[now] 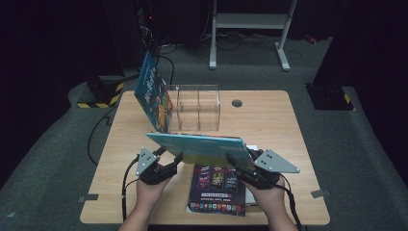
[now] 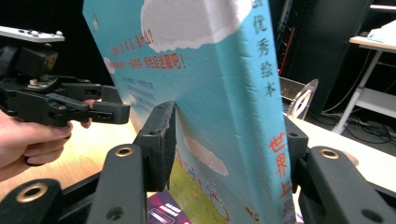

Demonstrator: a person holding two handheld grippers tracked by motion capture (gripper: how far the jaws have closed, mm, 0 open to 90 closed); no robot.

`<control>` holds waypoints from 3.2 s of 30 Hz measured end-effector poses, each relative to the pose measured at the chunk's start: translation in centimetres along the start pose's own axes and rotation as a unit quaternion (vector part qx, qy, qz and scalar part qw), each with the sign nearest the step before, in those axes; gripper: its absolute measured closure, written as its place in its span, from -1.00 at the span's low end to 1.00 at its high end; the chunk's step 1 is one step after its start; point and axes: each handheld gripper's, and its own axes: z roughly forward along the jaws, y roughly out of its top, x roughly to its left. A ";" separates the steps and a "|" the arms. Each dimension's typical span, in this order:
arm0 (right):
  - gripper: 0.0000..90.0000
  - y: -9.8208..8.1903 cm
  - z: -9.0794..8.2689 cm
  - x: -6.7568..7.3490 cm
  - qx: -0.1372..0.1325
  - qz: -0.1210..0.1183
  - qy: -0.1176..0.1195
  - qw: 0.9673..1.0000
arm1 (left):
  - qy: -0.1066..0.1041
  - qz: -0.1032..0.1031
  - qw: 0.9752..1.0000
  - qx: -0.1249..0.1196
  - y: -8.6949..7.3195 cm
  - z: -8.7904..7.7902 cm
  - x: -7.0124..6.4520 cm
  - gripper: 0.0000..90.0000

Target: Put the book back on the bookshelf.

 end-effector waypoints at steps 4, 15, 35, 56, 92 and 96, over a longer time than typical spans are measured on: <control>0.21 0.0 0.0 0.0 -0.005 -0.006 0.007 1.000 | 0.003 -0.006 1.000 0.002 0.0 0.1 0.1 -0.32; 0.73 -0.4 -0.8 0.4 -0.012 -0.031 0.018 0.999 | 0.011 -0.006 1.000 -0.002 0.0 0.0 0.2 -0.18; 0.80 -0.6 -0.9 1.2 -0.020 0.045 -0.044 0.998 | 0.003 0.006 0.999 0.043 -0.3 0.0 0.2 -0.18; 0.79 -1.2 1.1 3.9 -0.021 0.041 -0.061 0.997 | -0.014 0.041 0.999 0.017 1.8 -0.5 -3.1 -0.09; 0.50 -2.6 2.0 6.6 -0.019 0.051 0.010 0.998 | 0.015 0.045 0.998 0.033 1.2 3.7 -4.0 0.29; 0.46 -2.8 2.3 6.5 -0.020 0.057 0.019 0.998 | 0.013 0.041 0.998 0.034 1.2 3.9 -3.8 0.29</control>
